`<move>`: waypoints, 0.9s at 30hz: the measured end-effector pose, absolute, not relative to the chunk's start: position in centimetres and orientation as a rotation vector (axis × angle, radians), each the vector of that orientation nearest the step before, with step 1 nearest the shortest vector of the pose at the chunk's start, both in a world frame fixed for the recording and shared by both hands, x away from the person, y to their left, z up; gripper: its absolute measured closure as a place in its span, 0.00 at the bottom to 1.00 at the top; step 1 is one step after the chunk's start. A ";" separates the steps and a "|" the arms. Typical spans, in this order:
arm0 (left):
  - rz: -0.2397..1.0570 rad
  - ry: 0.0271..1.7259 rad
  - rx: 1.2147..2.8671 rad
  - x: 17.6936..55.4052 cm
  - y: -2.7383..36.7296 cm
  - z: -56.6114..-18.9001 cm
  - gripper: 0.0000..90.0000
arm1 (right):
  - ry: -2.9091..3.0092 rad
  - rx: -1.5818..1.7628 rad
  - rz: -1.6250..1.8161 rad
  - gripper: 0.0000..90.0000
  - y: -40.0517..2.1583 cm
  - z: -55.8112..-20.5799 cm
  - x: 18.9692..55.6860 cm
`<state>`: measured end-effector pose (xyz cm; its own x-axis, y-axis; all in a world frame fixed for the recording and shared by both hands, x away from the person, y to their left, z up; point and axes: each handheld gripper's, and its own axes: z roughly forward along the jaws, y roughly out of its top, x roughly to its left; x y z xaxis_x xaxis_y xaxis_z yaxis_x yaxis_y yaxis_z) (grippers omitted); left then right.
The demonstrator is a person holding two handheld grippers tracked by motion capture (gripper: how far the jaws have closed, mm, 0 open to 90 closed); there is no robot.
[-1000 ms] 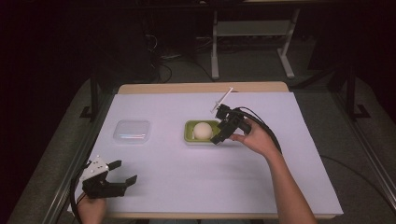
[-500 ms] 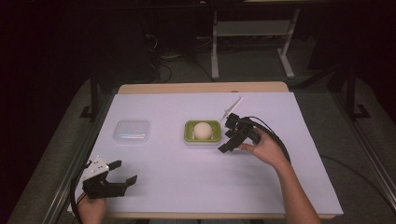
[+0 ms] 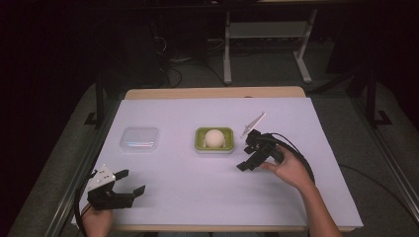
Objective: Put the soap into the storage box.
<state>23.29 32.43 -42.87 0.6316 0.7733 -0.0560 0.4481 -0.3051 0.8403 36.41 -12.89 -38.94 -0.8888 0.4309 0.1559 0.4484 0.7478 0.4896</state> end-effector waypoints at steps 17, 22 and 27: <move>0.451 0.965 1.944 23.3 32.3 -42.9 0.14 | -2.905 -0.772 -0.888 0.27 -15.0 -39.8 33.5; 0.453 0.963 1.955 23.3 32.3 -42.9 0.14 | -2.911 -0.782 -0.894 0.27 -15.8 -40.1 32.7; 0.457 0.961 1.958 23.3 32.3 -42.9 0.14 | -2.885 -0.821 -0.907 0.27 -16.6 -40.5 32.2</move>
